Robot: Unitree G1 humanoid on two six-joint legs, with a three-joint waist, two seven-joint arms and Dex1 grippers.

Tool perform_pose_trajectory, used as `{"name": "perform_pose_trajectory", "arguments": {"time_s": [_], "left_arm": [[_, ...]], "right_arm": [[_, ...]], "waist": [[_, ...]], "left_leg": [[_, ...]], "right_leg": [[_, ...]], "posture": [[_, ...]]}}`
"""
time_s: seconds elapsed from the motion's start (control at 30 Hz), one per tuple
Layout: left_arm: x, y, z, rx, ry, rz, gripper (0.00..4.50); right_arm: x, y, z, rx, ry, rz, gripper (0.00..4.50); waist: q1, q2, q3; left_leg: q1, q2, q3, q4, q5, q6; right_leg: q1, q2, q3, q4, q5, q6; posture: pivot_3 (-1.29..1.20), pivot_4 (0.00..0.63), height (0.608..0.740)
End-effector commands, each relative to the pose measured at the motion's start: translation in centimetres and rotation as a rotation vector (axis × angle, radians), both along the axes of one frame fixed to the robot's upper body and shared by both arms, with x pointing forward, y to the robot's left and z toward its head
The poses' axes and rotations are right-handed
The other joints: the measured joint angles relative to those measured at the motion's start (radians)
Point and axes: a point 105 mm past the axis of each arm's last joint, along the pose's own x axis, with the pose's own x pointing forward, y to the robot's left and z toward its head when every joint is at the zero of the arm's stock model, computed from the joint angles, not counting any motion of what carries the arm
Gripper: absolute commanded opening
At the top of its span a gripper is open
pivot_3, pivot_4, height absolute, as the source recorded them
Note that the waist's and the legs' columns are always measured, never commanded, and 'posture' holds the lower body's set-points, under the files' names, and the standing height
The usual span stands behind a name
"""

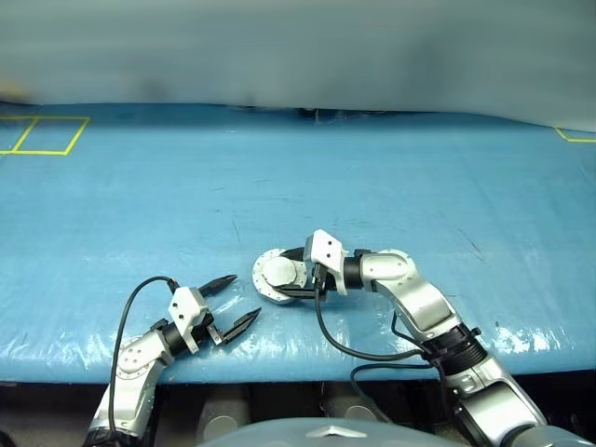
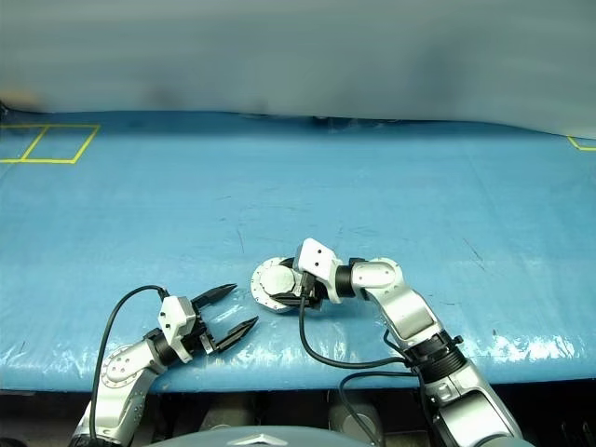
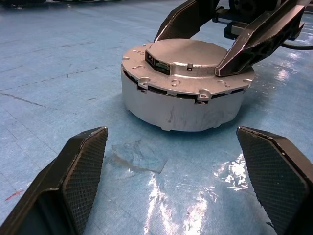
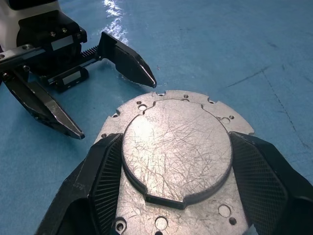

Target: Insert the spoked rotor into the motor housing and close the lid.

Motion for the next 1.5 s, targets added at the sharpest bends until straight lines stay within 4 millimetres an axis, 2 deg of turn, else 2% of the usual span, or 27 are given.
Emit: {"name": "perform_pose_trajectory", "arguments": {"time_s": [0.03, 0.23, 0.57, 0.7, 0.77, 0.97, 1.17, 1.23, 1.5], "left_arm": [[-0.3, -0.2, -0.2, -0.002, 0.009, -0.008, 4.50], [-0.3, -0.2, -0.2, -0.002, 0.009, -0.009, 4.50], [-0.2, -0.2, -0.1, -0.003, 0.006, -0.001, 4.50], [1.7, 0.4, 1.8, -0.111, -0.045, 0.129, 4.50], [2.2, 0.6, 2.6, -0.143, -0.065, 0.131, 4.50], [2.7, -0.6, 3.5, -0.132, -0.087, 0.029, 2.56], [2.7, -1.6, 2.7, -0.070, -0.052, -0.066, 0.53], [2.7, -1.7, 2.4, -0.048, -0.043, -0.080, 0.03], [2.4, -1.7, 0.9, 0.058, 0.003, -0.104, 0.03]], "right_arm": [[0.4, 0.0, 0.4, -0.006, -0.026, 0.001, 3.01], [0.8, -0.1, -0.1, -0.023, -0.014, -0.021, 3.01], [0.7, -0.6, -2.0, -0.107, 0.042, -0.025, 3.01], [0.6, -0.8, -2.3, -0.119, 0.047, -0.026, 3.01], [0.5, -0.7, -2.2, -0.116, 0.047, -0.026, 3.01], [0.5, -0.6, -2.2, -0.114, 0.044, -0.029, 3.01], [0.6, -0.7, -2.2, -0.110, 0.038, -0.044, 3.01], [0.6, -0.7, -2.2, -0.109, 0.038, -0.047, 3.01], [0.7, -0.7, -2.2, -0.104, 0.031, -0.060, 3.01]], "waist": [[0.000, 0.000, 0.000], [0.000, 0.000, 0.000], [-0.002, 0.000, 0.000], [0.000, 0.001, -0.001], [0.000, 0.000, -0.001], [-0.001, 0.000, -0.002], [-0.001, 0.000, -0.002], [-0.001, 0.000, -0.002], [-0.001, 0.001, -0.003]], "left_leg": [[0.000, 0.000, 0.000, 0.000, 0.000, 0.000], [0.000, 0.000, 0.000, 0.000, 0.000, 0.000], [0.001, 0.000, 0.000, 0.000, 0.000, 0.000], [0.001, 0.000, 0.000, 0.001, 0.000, 0.000], [0.001, 0.000, 0.000, 0.002, 0.000, 0.000], [0.001, 0.000, 0.000, 0.002, 0.000, 0.000], [0.001, 0.000, -0.001, 0.002, 0.000, 0.000], [0.001, 0.000, -0.001, 0.002, 0.000, 0.000], [0.002, 0.000, -0.001, 0.002, 0.000, 0.000]], "right_leg": [[0.000, 0.000, 0.000, 0.000, 0.000, 0.000], [0.000, 0.000, 0.000, 0.000, 0.000, 0.000], [0.001, 0.000, 0.000, 0.000, 0.000, 0.000], [0.002, 0.000, 0.000, 0.000, 0.000, 0.000], [0.002, 0.000, 0.000, 0.001, 0.000, 0.000], [0.002, 0.000, 0.000, 0.001, 0.001, 0.000], [0.002, 0.001, 0.000, 0.001, 0.001, 0.000], [0.002, 0.001, 0.000, 0.001, 0.001, 0.001], [0.002, 0.001, 0.000, 0.001, 0.001, 0.000]], "posture": [[0.00, 0.150, 0.740], [0.00, 0.150, 0.740], [0.00, 0.150, 0.740], [0.00, 0.150, 0.740], [0.00, 0.150, 0.740], [0.00, 0.150, 0.740], [0.00, 0.150, 0.740], [0.00, 0.150, 0.740], [0.00, 0.150, 0.740]]}}
